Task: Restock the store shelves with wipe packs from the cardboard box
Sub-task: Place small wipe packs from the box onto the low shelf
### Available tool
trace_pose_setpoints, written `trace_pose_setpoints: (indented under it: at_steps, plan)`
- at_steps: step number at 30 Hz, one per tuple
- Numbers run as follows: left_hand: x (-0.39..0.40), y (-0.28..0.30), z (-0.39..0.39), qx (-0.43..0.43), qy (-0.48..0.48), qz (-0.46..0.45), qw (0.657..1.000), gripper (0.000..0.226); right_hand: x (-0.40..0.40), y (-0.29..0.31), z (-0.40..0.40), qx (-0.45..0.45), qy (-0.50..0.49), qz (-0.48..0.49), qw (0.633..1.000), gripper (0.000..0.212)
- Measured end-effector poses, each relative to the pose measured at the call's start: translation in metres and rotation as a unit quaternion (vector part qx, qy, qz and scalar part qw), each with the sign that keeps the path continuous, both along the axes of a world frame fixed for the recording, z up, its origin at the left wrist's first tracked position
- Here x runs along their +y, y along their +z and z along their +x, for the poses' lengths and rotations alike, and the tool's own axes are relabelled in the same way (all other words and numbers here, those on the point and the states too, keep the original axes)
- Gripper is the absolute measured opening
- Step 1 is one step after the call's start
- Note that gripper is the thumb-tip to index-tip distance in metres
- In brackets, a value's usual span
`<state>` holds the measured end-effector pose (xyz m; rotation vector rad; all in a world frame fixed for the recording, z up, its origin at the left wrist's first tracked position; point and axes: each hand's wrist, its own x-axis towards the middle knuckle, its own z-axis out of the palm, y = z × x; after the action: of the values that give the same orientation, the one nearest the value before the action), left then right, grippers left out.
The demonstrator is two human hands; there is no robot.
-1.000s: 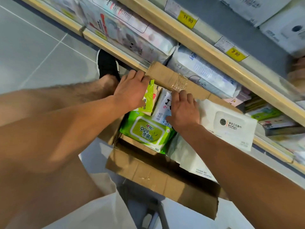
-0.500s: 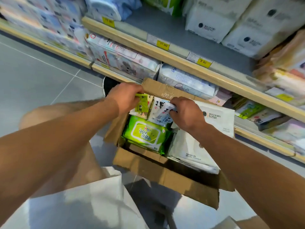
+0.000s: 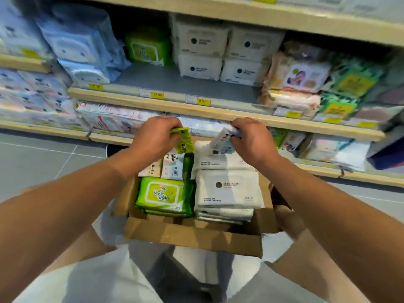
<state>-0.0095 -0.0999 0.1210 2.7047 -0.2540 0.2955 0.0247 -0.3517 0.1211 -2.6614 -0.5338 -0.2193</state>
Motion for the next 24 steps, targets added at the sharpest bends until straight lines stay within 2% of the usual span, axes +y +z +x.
trace_pose_setpoints:
  at_steps: [5, 14, 24]
  plan:
    - [-0.064, 0.016, 0.021, -0.018, -0.041, -0.001, 0.999, 0.015, -0.059, 0.011, -0.003, -0.032, -0.042, 0.014, 0.998, 0.01]
    - [-0.184, 0.021, 0.052, -0.011, -0.126, -0.031, 0.991, 0.014, -0.164, 0.012, 0.0, -0.046, -0.131, -0.021, 0.99, 0.021]
    - [-0.265, -0.029, 0.098, 0.029, -0.194, -0.016, 0.98, 0.018, -0.26, -0.036, 0.032, -0.024, -0.175, -0.057, 0.983, 0.021]
